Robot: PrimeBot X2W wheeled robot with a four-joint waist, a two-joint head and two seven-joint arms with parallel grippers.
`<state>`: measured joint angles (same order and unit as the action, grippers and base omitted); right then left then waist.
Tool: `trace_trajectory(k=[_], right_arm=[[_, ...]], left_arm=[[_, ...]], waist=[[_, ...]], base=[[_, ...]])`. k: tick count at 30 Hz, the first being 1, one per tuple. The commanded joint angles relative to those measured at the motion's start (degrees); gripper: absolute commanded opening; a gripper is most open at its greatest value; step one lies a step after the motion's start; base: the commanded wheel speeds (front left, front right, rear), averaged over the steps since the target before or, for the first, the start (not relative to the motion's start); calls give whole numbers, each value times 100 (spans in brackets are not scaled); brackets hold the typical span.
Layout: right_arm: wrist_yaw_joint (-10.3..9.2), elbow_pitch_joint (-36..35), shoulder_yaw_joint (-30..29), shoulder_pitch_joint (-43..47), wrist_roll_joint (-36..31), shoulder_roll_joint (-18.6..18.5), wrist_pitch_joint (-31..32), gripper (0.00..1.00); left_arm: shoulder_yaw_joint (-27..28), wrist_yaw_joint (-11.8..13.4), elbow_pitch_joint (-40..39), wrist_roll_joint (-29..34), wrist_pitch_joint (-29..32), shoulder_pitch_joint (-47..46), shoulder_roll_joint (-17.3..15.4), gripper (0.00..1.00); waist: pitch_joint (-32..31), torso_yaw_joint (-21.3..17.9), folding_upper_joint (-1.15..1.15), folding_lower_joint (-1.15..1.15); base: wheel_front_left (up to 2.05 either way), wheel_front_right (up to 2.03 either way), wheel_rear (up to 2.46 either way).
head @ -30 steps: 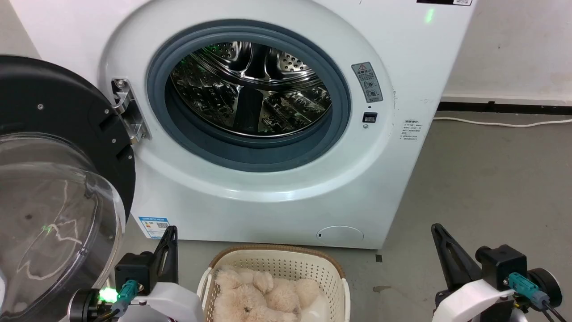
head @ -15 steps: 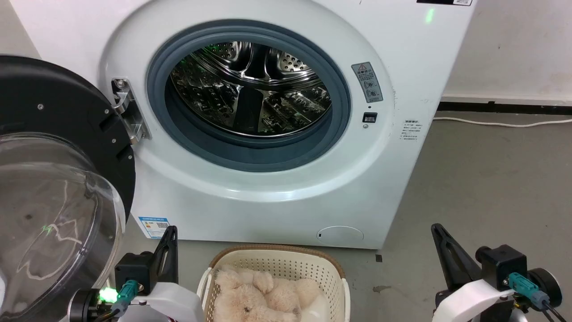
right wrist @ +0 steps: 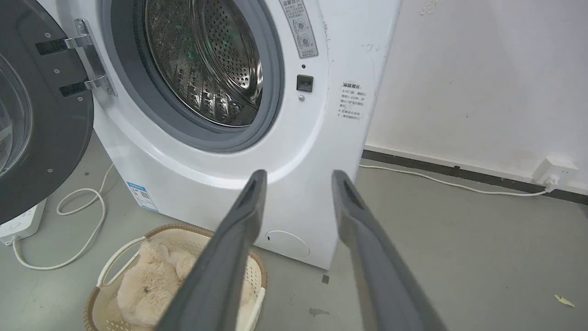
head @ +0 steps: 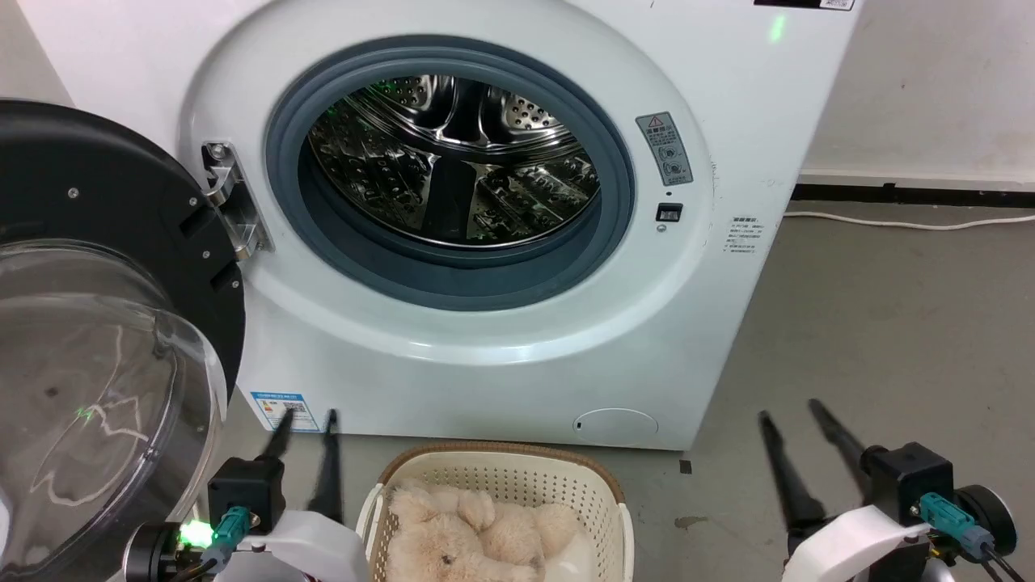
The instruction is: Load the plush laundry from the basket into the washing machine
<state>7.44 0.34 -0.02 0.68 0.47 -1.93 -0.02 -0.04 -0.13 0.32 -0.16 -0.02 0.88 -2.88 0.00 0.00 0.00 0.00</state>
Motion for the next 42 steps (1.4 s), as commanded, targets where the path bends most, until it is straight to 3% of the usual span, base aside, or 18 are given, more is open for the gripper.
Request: trace_trajectory(k=[1, 27, 42], right_arm=[[0, 1, -2, 0, 15, 0, -8, 100], [1, 78, -157, -265, 304, -2, -319, 100], [2, 214, -160, -492, 618, -4, -498, 100]], left_arm=[[-5, 3, -3, -4, -8, -1, 0, 100], [-313, 73, 336, 9, -319, -259, -64, 100], [-681, -153, 1524, 41, -490, -765, -174, 100]], waist=[[1, 0, 0, 0], [612, -180, 0, 0], [1138, -404, 0, 0]], base=[[0, 0, 0], [0, 0, 0], [0, 0, 0]])
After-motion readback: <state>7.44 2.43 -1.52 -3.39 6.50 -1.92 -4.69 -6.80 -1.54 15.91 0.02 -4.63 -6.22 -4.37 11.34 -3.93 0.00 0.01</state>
